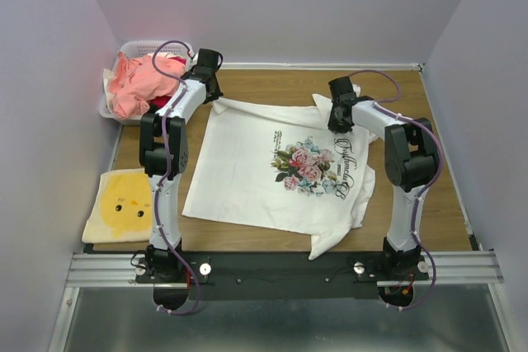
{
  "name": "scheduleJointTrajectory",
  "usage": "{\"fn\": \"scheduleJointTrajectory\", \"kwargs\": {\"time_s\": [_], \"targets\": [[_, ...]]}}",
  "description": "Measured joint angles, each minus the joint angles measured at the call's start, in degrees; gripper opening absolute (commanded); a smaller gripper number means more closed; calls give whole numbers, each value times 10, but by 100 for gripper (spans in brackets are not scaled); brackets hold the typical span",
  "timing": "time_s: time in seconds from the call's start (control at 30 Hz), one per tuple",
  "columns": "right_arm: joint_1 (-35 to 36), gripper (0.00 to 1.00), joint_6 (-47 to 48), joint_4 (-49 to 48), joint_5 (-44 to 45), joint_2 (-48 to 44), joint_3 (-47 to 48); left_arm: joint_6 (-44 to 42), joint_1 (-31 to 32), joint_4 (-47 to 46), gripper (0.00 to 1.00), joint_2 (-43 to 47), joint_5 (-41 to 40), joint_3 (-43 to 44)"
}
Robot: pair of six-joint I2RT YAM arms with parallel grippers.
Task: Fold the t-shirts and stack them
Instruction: Flatten the tshirt out
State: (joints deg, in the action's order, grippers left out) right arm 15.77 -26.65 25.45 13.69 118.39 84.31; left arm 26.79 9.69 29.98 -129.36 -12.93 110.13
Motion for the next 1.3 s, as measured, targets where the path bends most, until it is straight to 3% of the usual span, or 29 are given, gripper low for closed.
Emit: {"fn": "scheduleJointTrajectory", "kwargs": {"time_s": [0.23, 0.53, 0.67, 0.97, 1.0, 1.03, 1.3], "targets": [[0, 1, -10, 26, 36, 0, 14, 0, -2, 1, 0, 0, 0, 0], [3, 1, -9, 59, 73, -22, 38, -4, -11, 11, 0, 0, 0, 0], [6, 9, -3, 73, 93, -43, 53, -7, -16, 20, 0, 0, 0, 3], [-2, 15, 14, 82, 131, -70, 72, -14, -34, 25, 0, 0, -9, 16], [-3, 4, 14, 85, 132, -70, 72, -15, -37, 26, 0, 0, -11, 16], [-5, 1, 14, 88, 132, -70, 72, -15, -40, 26, 0, 0, -12, 16], [-6, 1, 16, 94, 140, -70, 73, -19, -47, 30, 0, 0, -16, 19]]}}
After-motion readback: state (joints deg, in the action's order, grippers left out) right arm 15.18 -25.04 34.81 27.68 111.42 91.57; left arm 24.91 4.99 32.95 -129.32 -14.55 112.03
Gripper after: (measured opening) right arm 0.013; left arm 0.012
